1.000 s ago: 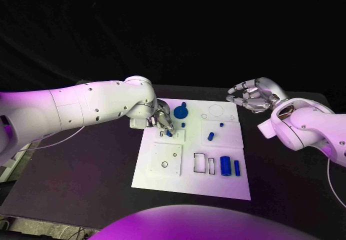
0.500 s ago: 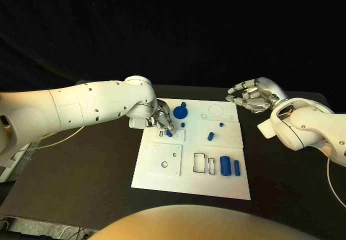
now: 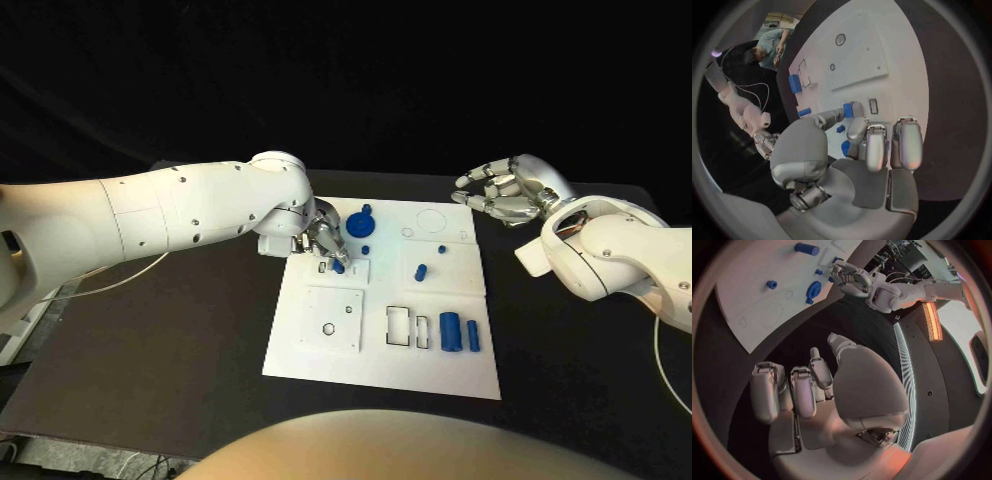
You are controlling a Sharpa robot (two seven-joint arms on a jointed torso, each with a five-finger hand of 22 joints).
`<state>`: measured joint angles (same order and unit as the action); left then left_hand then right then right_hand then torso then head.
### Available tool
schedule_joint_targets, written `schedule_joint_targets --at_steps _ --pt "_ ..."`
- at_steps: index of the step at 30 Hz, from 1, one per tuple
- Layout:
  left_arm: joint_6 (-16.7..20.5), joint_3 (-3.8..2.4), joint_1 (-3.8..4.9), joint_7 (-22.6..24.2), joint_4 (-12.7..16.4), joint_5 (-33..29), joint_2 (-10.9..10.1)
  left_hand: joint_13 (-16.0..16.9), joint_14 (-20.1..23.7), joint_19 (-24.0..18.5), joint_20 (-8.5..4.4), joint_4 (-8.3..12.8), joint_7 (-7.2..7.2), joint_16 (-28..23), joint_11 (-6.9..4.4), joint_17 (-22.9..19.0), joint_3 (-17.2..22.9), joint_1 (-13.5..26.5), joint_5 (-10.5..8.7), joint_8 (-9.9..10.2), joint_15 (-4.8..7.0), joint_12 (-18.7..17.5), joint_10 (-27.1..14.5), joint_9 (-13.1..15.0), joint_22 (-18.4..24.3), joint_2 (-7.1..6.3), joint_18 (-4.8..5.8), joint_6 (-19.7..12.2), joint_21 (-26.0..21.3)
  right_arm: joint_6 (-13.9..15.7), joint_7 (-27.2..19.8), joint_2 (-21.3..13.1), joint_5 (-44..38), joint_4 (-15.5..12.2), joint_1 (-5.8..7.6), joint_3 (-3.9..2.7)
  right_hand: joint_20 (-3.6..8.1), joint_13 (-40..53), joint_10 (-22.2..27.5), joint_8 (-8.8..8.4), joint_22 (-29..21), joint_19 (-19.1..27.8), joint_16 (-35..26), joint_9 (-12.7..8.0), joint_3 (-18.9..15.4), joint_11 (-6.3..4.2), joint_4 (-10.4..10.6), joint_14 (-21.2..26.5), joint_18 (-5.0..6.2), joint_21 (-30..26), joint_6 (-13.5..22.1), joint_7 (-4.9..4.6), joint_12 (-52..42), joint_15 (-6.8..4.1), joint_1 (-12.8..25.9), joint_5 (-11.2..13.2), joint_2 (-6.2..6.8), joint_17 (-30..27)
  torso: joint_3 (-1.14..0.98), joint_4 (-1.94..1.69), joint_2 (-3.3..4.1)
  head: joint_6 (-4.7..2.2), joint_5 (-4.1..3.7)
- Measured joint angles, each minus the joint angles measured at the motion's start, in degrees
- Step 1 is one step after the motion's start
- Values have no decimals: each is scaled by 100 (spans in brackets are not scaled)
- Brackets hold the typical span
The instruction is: Assemble the parts on the task board
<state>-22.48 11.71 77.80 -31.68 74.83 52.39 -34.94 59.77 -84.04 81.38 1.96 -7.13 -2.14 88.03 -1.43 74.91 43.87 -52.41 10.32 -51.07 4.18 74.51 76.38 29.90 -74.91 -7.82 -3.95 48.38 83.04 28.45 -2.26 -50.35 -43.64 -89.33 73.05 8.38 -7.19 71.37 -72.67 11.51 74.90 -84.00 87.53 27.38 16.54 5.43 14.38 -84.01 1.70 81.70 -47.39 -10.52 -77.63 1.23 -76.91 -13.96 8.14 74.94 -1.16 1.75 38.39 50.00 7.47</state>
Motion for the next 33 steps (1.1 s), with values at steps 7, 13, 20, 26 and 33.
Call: schedule_joint_targets --at_steps 7,13,20,26,33 --pt "-31 -1 1 2 -6 39 6 0 0 0 0 -39 -8 0 0 0 -39 40 0 0 0 0 0 -6 0 -6 0 32 0 0 -2 -7 0 -4 0 0 0 0 0 0 3 0 0 0 0 0 0 0 0 0 0 0 0 0 0 0 0 -1 1 1 0 0 -1" --pt "-78 0 0 5 -6 60 7 -6 0 0 0 -63 -24 0 0 0 -63 86 -21 0 0 0 0 -9 0 -8 0 18 0 0 -3 -14 0 -6 0 0 0 0 0 0 4 0 0 0 0 0 0 0 0 0 0 0 0 0 0 0 0 -1 1 1 1 0 -3" --pt "-111 0 1 5 -5 77 5 -13 0 0 0 -150 -23 0 0 0 -150 159 -20 39 0 0 0 -21 0 -21 0 18 0 0 -4 -16 0 -6 0 0 0 -10 0 0 4 0 0 0 -17 0 17 0 0 0 0 0 34 0 0 0 0 -1 0 -2 1 0 -1" --pt "-119 0 1 5 -4 88 4 -13 0 0 0 -270 -34 0 0 0 -223 251 -20 39 0 0 0 -38 0 9 0 28 0 0 -6 -16 0 -4 0 0 0 -10 0 0 3 0 0 0 -17 0 17 0 0 0 0 0 34 0 0 0 0 -2 2 -2 1 0 2" --pt "-137 3 -6 6 -3 90 5 -13 0 0 0 -387 -52 0 0 0 -307 361 -20 39 0 0 0 -56 0 3 0 48 0 1 -7 -18 0 -3 0 0 0 -9 0 -1 3 0 0 0 -17 0 17 0 0 0 20 20 34 0 0 0 0 -2 2 -2 1 0 1"
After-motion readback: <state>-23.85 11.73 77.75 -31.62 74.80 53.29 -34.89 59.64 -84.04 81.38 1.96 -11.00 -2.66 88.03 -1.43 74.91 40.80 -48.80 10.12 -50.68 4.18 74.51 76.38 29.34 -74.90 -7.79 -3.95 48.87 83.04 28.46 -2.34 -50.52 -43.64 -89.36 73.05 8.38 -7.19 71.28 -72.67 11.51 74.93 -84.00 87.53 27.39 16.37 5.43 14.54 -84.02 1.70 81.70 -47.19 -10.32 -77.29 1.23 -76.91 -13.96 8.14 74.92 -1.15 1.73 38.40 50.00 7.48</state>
